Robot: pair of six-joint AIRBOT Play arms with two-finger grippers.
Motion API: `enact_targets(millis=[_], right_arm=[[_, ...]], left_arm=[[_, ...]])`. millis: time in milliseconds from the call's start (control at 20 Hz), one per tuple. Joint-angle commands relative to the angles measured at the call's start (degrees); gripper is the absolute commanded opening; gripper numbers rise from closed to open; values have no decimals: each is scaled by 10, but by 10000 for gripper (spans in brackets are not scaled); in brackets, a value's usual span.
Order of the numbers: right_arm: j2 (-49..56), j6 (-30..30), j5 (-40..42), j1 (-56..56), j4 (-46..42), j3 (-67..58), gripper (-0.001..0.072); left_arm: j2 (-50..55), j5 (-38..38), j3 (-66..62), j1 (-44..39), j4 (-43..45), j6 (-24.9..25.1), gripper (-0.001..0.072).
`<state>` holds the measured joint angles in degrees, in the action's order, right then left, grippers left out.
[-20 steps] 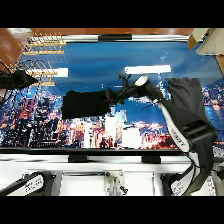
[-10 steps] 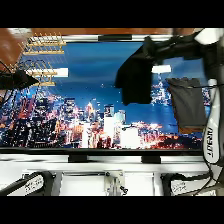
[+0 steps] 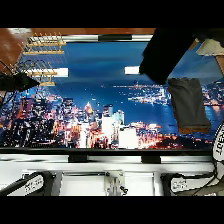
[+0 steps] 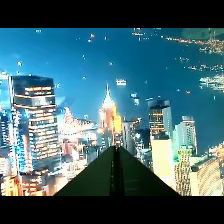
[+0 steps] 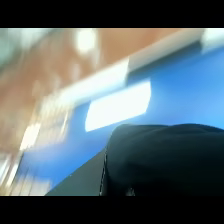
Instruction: Fold the shirts.
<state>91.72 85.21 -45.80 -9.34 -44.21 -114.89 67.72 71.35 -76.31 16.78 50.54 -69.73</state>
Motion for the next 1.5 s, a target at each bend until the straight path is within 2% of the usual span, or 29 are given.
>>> enact_targets(millis=[0,100,200,350,550,750,900,1000,1200,1450], right_arm=[[0,-34,207,-10,-57,-2,70],[6,-33,260,-14,-120,-2,69],[21,-33,261,-29,-146,-2,70],[57,-35,268,-50,-149,-2,70],[101,-45,285,-77,-177,-2,70],[123,-45,365,-85,-179,-2,70],[137,-45,355,-84,-178,-2,70],[145,-45,296,-82,-178,-2,70],[120,-102,64,-85,-181,-2,70],[36,-74,-208,-88,-331,-2,70]], left_arm=[[0,3,0,0,0,0,29],[0,3,0,0,0,1,29],[0,3,0,-2,0,1,29],[0,9,0,-11,0,22,30],[0,25,0,-27,0,20,29],[0,12,0,-61,0,20,29],[0,-15,0,-93,0,20,29],[0,-32,0,-114,0,20,29],[0,-36,0,-125,0,20,29],[0,-38,0,-125,0,20,29]])
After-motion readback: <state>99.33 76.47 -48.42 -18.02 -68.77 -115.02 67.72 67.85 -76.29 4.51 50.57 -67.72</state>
